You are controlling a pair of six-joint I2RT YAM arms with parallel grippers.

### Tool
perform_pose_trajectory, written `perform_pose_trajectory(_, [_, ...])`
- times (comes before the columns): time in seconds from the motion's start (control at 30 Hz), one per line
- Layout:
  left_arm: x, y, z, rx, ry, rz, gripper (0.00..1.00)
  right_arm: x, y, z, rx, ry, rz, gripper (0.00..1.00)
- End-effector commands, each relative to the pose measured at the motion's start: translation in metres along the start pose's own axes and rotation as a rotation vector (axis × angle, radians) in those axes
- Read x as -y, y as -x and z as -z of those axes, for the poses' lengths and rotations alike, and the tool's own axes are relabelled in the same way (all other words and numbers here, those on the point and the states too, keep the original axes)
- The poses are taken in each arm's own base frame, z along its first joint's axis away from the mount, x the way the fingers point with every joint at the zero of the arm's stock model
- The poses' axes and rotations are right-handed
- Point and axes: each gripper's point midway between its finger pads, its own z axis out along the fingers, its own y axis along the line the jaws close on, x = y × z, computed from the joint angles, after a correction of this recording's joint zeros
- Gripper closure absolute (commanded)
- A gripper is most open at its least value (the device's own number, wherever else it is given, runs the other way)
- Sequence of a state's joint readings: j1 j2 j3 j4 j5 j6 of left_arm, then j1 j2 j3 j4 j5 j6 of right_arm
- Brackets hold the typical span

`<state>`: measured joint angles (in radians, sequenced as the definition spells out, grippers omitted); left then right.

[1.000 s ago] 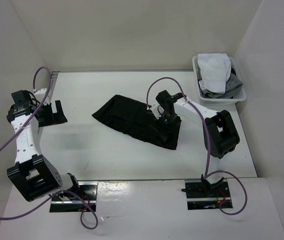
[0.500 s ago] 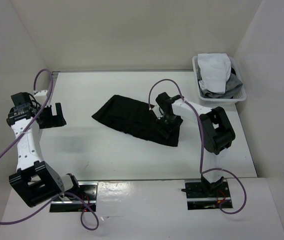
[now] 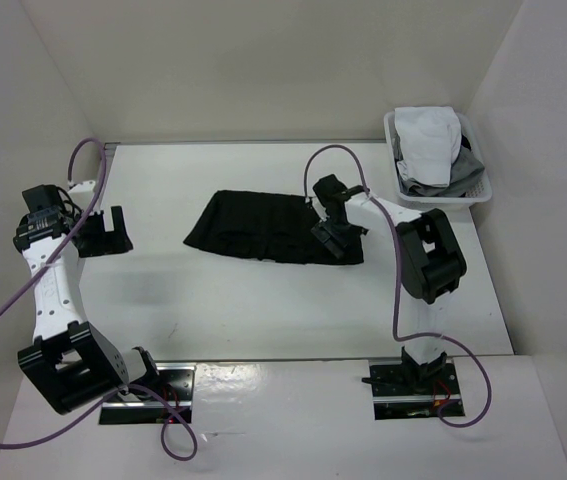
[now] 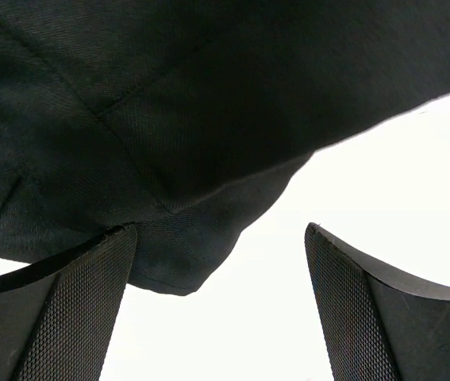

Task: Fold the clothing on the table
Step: Fold the skirt

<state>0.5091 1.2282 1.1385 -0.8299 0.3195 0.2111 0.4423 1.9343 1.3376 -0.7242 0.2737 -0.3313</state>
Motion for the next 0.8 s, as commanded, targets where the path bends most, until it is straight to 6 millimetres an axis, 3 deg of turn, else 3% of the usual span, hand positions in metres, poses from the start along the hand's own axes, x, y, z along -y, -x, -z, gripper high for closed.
perform_pose_trajectory(0.0, [0.003,-0.002,-0.003,0.002,-0.036,-0.028,0.00,0.029,0.034,0.000,0.096,-0.127,-0.049,0.10])
perform_pose_trajectory(0.3, [0.013,-0.004,-0.004,-0.003,-0.104,-0.056,0.00,0.065,0.064,0.006,0.177,-0.303,-0.100,0.10])
perform_pose_trajectory(0.5, [0.021,-0.006,-0.006,-0.008,-0.158,-0.075,0.00,0.086,0.092,0.028,0.266,-0.367,-0.151,0.10])
perform_pose_trajectory(0.63, [0.028,-0.006,-0.009,-0.025,-0.188,-0.097,0.00,0.089,0.107,0.059,0.328,-0.315,-0.171,0.10])
perform_pose_trajectory(0.67, [0.032,-0.002,-0.008,-0.014,-0.200,-0.119,0.00,0.093,0.110,0.081,0.374,-0.307,-0.182,0.10])
perform_pose_trajectory(0.73, [0.042,-0.001,-0.016,-0.033,-0.248,-0.129,0.00,0.085,0.108,0.100,0.405,-0.240,-0.167,0.09])
perform_pose_trajectory(0.77, [0.044,0.005,-0.019,-0.021,-0.262,-0.140,0.00,0.087,0.105,0.123,0.450,-0.228,-0.174,0.09])
